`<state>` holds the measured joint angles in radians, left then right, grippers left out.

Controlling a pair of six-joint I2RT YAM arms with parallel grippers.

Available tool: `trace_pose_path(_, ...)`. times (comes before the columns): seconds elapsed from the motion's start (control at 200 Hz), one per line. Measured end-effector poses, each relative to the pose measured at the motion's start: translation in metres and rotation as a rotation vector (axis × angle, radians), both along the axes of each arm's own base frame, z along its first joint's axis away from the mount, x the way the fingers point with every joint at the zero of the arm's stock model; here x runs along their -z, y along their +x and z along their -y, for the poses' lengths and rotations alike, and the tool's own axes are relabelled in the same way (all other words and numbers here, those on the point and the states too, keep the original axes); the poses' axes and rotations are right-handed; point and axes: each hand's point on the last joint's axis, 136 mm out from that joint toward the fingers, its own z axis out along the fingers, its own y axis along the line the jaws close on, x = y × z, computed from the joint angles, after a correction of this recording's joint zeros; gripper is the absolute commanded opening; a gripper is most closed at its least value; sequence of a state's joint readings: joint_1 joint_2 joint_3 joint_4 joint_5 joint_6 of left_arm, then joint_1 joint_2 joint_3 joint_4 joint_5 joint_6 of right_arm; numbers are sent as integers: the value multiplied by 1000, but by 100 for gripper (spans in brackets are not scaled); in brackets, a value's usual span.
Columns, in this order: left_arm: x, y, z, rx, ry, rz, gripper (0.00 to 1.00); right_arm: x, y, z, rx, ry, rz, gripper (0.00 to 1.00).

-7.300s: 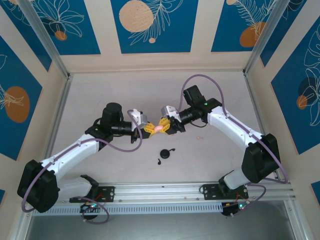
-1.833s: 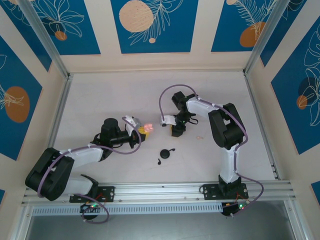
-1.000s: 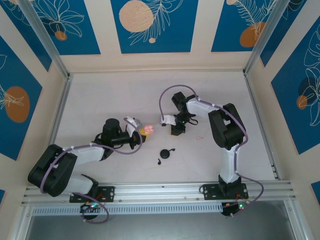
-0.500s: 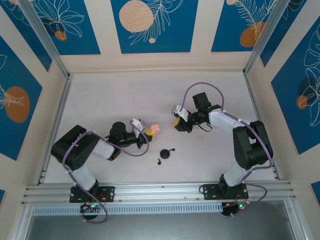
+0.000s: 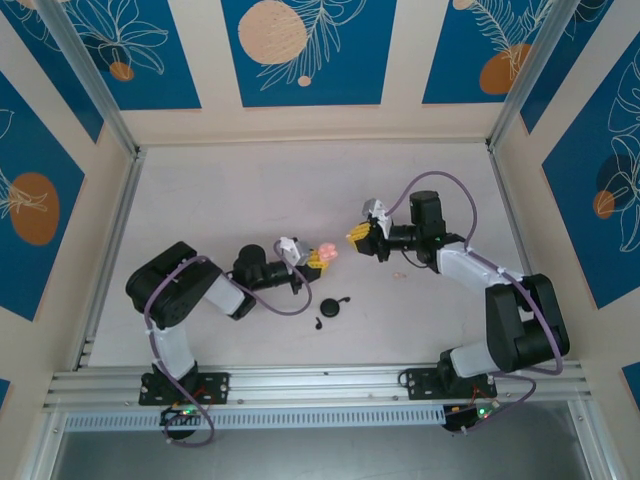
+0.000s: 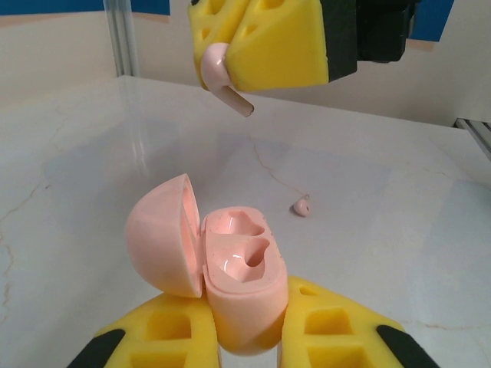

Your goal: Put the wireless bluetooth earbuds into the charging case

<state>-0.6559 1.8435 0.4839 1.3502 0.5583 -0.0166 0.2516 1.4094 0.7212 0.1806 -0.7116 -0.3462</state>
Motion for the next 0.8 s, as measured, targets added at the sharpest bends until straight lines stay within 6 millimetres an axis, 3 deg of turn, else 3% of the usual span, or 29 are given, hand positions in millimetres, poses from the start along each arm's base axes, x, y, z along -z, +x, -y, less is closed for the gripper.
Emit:
trace_pose_path(0.485,-19,4,18,-16,-37,41,10,-18,-20,-30,-16,142,50,15)
trace_pose_path(0.8,-23,8,18,-32,-54,20,10,-21,-19,-32,3,162,74,14)
